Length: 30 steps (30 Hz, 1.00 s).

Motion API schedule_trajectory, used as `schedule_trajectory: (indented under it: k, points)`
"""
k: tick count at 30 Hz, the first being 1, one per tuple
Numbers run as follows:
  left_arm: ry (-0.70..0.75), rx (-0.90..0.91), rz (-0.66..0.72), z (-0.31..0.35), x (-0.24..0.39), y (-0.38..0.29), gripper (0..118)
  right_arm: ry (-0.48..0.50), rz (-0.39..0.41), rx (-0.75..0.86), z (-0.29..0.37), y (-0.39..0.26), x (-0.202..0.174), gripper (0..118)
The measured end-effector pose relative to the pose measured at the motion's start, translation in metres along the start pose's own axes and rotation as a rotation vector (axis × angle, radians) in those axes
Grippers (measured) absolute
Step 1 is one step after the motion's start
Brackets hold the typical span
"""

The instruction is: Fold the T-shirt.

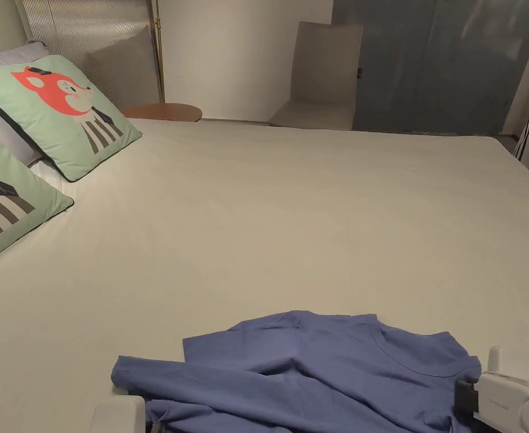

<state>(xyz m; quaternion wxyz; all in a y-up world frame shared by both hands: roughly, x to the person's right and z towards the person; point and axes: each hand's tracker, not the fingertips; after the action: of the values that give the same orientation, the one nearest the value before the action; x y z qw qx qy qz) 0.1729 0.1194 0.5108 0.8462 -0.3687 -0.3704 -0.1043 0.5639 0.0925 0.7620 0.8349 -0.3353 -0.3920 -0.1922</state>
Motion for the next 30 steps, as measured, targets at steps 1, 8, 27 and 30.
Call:
schedule_trajectory:
  k: [1, 8, 27, 30]
  points:
    - [-0.003, 0.005, -0.003, 0.003, 0.001, 0.001, 4, 0.024, -0.017, 0.028, 0.01, 0.001, -0.001, 3]
    - [-0.08, 0.114, 0.037, 0.031, -0.001, 0.037, 4, 0.089, -0.02, 0.286, 0.099, 0.044, -0.004, 3]
    - [-0.178, 0.63, 0.079, 0.167, -0.004, 0.236, 4, 0.102, -0.083, 0.861, 0.324, 0.157, -0.026, 3]
    - [-0.199, 0.647, 0.083, 0.165, 0.003, 0.262, 4, 0.1, -0.094, 0.874, 0.327, 0.174, -0.026, 3]
